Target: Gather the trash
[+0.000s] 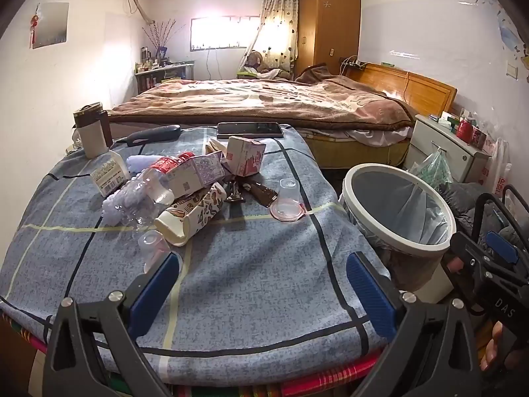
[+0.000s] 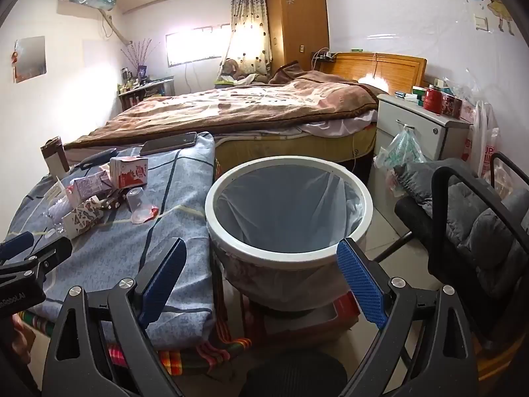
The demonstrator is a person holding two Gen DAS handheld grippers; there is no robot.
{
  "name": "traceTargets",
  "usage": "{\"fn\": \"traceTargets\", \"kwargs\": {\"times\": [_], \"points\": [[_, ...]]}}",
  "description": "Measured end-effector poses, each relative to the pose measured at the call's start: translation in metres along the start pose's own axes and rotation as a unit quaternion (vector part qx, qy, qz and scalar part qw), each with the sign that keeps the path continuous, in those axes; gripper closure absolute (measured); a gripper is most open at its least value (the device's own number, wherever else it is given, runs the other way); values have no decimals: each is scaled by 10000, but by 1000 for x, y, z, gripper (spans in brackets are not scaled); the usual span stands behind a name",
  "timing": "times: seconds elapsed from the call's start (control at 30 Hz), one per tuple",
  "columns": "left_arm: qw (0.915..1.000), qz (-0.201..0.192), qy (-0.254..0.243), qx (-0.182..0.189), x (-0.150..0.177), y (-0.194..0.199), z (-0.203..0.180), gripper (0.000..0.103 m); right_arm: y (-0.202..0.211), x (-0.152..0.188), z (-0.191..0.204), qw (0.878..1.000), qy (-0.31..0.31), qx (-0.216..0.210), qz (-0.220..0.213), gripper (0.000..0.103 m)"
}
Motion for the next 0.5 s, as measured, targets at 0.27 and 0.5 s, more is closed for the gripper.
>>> {"fn": "traceTargets", "kwargs": {"times": [0.27,0.5], "points": [[9999,-56,-40,-90,0,4,3,1,-1,0,4,10000,20,-1,-74,10],[9999,-56,-13,-133,-1,4,6,1,1,-1,1,10000,43,-11,-54,10]]}}
Point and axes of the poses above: each gripper's, at about its wrist camera, not at the fingertips, and y roughly against the way its jaws point, z to its left, x to its underside, the point moved 9 cm from there along -y, roughly the way its jaws point, and after that the axes turned 4 degrees about -x, right-handed, at the moved point
